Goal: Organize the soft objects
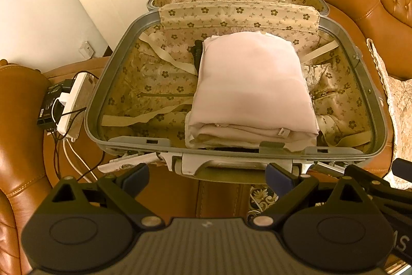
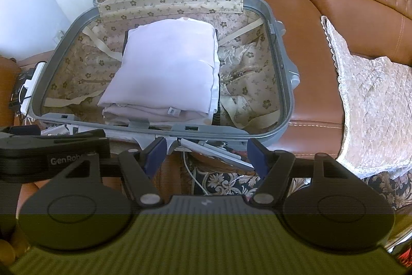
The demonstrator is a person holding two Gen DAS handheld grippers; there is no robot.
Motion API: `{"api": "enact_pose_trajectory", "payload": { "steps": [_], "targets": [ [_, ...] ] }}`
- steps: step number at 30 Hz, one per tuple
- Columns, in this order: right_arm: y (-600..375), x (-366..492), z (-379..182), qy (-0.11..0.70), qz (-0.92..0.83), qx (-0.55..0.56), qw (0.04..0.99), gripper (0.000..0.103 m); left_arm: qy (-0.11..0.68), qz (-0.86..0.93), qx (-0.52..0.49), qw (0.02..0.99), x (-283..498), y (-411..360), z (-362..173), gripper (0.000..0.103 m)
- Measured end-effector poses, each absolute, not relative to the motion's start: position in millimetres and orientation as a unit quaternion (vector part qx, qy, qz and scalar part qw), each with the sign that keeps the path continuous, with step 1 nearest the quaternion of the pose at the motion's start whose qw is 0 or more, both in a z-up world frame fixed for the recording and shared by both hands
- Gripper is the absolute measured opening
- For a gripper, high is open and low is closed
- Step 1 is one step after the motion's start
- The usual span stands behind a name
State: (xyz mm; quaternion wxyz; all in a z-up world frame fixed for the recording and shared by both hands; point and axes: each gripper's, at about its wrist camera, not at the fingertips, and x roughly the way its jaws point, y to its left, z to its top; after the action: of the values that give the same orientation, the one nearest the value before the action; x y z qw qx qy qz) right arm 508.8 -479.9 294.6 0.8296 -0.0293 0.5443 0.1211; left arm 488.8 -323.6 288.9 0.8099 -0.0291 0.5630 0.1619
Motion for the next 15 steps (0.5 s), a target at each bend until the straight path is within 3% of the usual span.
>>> {"api": "enact_pose_trajectory", "payload": {
  "steps": [15],
  "targets": [
    [-487,503,305,0.537,0.134,-0.022,0.833,0.077,0.555,0.175,-0.022,0.813,481,-329,304,0.1]
  ]
}}
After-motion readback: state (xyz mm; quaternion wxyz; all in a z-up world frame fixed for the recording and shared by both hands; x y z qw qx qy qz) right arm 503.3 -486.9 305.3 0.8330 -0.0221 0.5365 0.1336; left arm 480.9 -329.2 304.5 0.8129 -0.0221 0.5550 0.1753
